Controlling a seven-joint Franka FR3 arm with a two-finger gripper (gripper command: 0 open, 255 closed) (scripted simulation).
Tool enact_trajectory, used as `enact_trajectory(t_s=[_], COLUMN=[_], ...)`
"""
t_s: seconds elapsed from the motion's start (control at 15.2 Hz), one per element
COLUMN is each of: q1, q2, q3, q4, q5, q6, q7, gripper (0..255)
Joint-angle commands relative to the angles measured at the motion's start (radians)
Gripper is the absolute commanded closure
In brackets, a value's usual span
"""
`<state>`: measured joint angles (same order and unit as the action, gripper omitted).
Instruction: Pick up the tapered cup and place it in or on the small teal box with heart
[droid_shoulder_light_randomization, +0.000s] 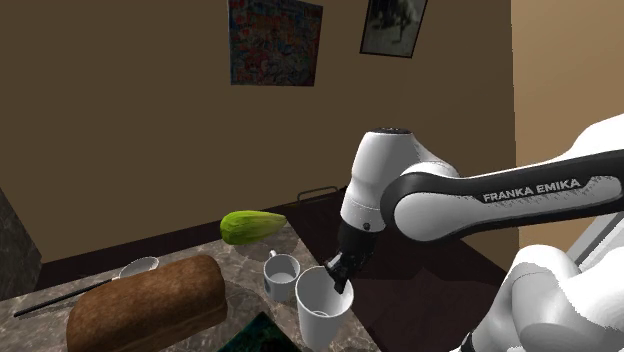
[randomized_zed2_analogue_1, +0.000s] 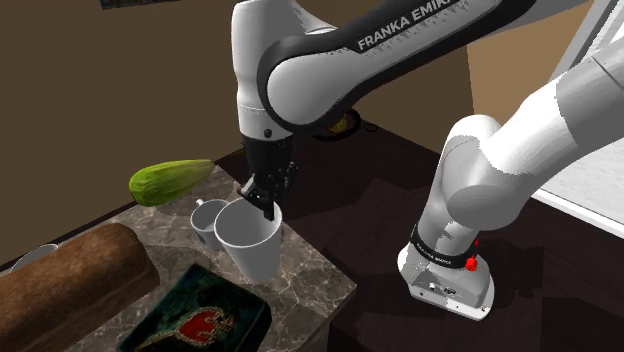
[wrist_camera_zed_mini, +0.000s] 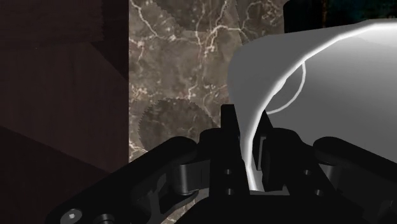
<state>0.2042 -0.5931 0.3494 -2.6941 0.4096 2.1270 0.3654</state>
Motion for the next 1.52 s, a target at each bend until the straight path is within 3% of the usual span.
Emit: enact_trajectory(t_s=[0.0, 1.25, 1.45], q1=[-0.002, -0.019, -0.008], q2=[-0.012, -0.08, -0.018], q3=[-0.006, -0.057, -0.002], q4=[0.018, 0.218, 0.304], q5=[-0.007, -0.062, -0.048], q6=[-0.03, -0.296, -0.302], q7=[0.004, 0.047, 0.117], gripper=[255, 255, 255])
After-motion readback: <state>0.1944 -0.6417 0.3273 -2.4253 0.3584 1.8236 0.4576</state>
